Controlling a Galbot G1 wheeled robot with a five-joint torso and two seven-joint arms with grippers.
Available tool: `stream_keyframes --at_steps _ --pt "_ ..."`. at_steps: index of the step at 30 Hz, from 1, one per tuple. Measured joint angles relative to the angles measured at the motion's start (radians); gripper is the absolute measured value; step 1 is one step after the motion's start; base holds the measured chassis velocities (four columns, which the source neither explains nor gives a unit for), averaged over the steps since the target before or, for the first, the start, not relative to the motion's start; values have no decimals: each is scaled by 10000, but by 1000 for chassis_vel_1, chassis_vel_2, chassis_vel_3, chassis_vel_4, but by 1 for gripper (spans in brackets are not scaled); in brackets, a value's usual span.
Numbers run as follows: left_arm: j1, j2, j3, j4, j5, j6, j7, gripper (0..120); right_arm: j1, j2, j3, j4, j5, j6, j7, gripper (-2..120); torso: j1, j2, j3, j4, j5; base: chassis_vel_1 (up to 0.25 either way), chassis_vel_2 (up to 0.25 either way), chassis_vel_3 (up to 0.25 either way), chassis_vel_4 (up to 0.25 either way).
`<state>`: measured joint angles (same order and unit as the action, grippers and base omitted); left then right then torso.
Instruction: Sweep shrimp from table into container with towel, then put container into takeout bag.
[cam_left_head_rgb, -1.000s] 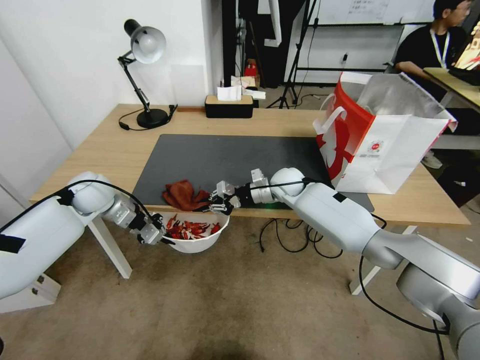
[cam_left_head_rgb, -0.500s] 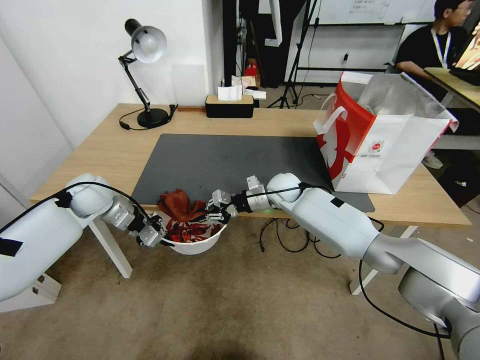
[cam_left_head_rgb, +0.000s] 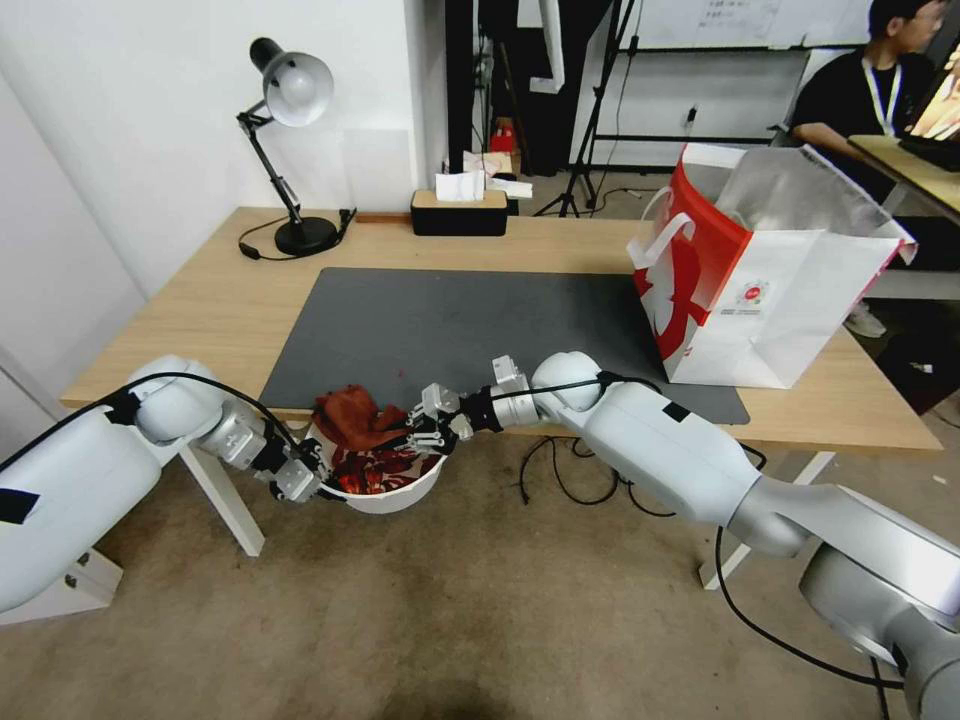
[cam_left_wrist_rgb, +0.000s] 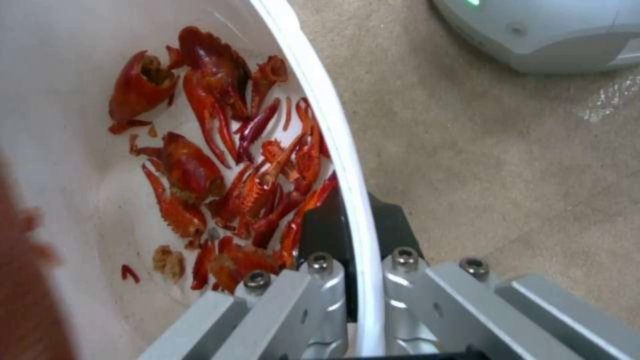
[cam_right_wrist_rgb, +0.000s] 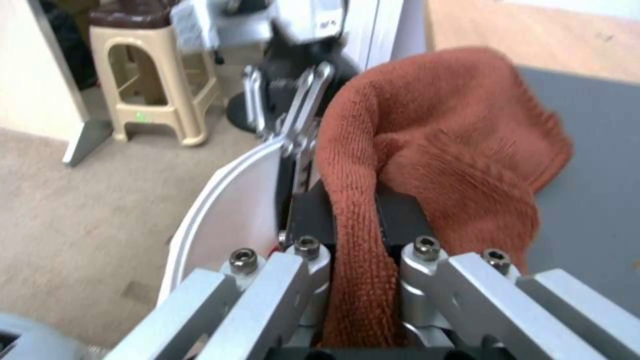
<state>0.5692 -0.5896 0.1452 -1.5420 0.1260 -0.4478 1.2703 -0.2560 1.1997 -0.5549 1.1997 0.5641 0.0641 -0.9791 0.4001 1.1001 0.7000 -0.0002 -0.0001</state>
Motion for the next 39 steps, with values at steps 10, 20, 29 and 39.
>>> stream_keyframes --at_steps 10,20,29,39 --pt "444 57 -122 -203 83 -5 -6 0 -9 21 532 383 1580 -216 716 5 0 0 -2 2 0 0 0 0 0" --pt "607 143 -187 -280 112 -7 -8 0 -220 3 630 531 2401 -343 1179 5 -1 0 -1 2 0 0 0 0 0" --pt "789 198 -292 -369 192 -10 -16 0 -472 -152 633 892 1822 -268 1075 5 -1 0 -1 1 1 0 0 0 0" --pt "1100 257 -457 -511 267 -9 -40 0 -998 -223 1001 1205 2152 -187 1917 5 -2 -1 -1 2 1 0 0 0 0"
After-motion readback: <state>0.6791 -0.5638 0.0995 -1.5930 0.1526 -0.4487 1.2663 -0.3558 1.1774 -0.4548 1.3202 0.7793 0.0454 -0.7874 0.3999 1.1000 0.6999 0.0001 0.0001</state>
